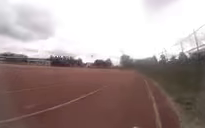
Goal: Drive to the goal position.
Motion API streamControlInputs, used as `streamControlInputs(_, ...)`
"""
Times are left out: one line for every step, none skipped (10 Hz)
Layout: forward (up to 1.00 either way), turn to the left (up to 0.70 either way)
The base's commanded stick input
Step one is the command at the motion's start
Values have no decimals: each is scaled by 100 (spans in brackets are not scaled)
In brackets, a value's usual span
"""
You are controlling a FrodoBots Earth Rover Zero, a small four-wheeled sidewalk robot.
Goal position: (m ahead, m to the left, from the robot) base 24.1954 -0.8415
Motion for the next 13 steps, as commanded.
streamControlInputs(70,0)
streamControlInputs(70,0)
streamControlInputs(70,-2)
streamControlInputs(70,-22)
streamControlInputs(70,-35)
streamControlInputs(70,-35)
streamControlInputs(70,-35)
streamControlInputs(70,-35)
streamControlInputs(70,-35)
streamControlInputs(70,-35)
streamControlInputs(70,-35)
streamControlInputs(70,-35)
streamControlInputs(70,-35)
